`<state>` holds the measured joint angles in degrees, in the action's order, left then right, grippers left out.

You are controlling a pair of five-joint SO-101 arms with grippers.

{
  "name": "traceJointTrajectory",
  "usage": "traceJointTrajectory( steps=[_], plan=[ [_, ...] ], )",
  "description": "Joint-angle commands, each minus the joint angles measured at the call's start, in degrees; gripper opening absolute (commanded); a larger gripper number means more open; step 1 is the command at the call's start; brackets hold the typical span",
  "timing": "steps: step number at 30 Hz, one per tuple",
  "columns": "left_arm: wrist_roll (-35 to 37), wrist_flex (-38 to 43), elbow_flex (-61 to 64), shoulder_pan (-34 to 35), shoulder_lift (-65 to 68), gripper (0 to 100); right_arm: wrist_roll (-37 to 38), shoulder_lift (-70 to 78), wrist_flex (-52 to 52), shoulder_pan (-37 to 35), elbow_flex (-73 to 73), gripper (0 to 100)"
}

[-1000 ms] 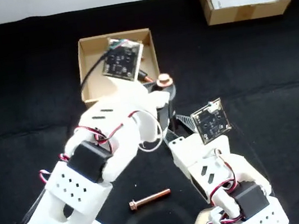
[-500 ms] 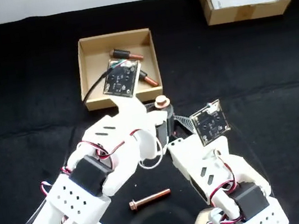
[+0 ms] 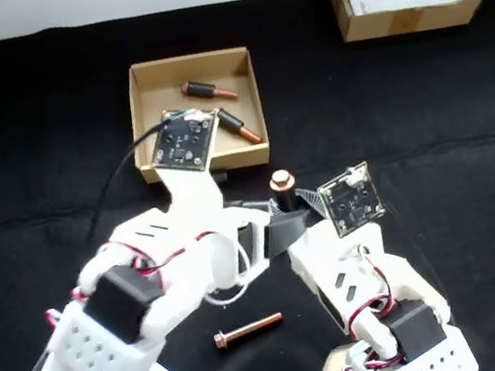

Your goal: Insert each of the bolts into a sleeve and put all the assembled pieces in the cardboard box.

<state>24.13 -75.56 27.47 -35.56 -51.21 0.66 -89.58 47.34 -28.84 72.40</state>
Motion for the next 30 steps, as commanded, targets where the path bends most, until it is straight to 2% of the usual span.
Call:
traceJointTrajectory(
  steps=[1, 5, 11, 15, 19, 26, 30],
  plan=[
    [-0.26, -7.82, -8.84, -0.4, -0.84, 31, 3.69, -0.66, -2.51, 1.1, -1.1, 0.9],
    [-1.14, -15.82, -16.04, 2.33, -3.82, 31, 8.53, -0.48, -6.81, 1.01, -1.01, 0.9],
    [-12.04, -18.46, -17.1, 13.58, -16.22, 31, 12.4, 7.87, -11.47, 0.84, -4.0, 0.9],
    [-17.49, -18.46, -11.47, 21.67, -24.4, 31, 12.4, 19.12, -13.05, 0.84, -12.88, 0.9],
    [-18.37, -18.2, -3.91, 26.77, -32.75, 31, 13.01, 32.48, -15.6, 0.84, -22.81, 0.9],
    [-18.37, -17.58, 12.7, 32.75, -49.1, 31, 22.07, 58.86, -16.04, -0.75, -40.04, 0.9],
    [-18.46, -15.21, 17.45, 39.96, -53.41, 31, 26.73, 74.51, -16.13, -1.19, -48.48, 0.9]
  ],
)
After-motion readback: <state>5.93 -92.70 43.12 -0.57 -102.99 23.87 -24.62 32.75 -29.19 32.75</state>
